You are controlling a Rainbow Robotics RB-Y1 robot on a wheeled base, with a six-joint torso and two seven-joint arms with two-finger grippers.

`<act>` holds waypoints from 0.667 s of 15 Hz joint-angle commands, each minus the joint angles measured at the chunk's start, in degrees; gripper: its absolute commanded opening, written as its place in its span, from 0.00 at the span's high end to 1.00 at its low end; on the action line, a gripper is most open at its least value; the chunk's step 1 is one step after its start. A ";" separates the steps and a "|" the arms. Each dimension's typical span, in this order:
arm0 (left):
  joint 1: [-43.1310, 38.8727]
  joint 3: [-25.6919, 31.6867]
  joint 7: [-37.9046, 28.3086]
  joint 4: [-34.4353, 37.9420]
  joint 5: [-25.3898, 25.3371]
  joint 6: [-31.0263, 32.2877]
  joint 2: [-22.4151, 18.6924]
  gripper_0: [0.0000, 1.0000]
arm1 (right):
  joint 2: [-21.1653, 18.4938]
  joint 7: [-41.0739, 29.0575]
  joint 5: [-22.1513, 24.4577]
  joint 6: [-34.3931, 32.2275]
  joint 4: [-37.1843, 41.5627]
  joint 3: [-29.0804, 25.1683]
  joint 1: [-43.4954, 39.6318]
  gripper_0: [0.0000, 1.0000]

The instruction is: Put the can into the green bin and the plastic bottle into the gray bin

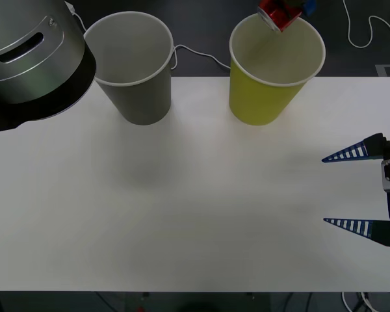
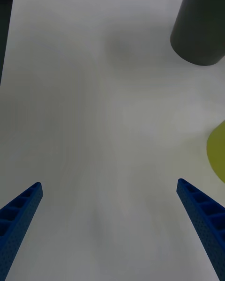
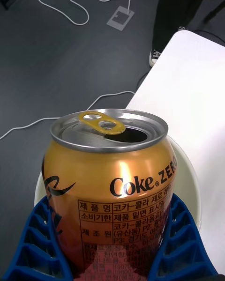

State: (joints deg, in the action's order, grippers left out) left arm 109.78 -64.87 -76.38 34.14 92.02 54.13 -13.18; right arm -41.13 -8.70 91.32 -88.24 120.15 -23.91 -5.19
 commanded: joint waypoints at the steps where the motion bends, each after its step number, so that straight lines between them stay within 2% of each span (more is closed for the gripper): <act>1: -0.09 0.27 0.18 0.40 -0.62 0.01 0.00 0.00 | 0.00 0.00 0.00 0.00 0.00 0.00 0.00 0.00; 5: -0.09 1.32 0.35 0.66 -1.41 0.18 -0.18 0.00 | 0.00 0.00 0.00 0.00 0.00 0.00 0.00 0.00; 7: -0.09 3.17 3.52 0.57 -2.90 2.82 -1.41 0.00 | 0.00 0.00 0.00 0.00 0.00 0.00 0.00 0.00; 10: -0.18 4.05 9.67 0.49 -9.50 7.39 -5.80 0.00 | 0.00 0.00 0.00 0.00 0.00 0.00 0.00 0.00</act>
State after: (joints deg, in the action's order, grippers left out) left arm 109.67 -61.02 -68.23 34.55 84.03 60.16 -17.77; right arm -41.13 -8.70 91.32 -88.24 120.15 -23.91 -5.19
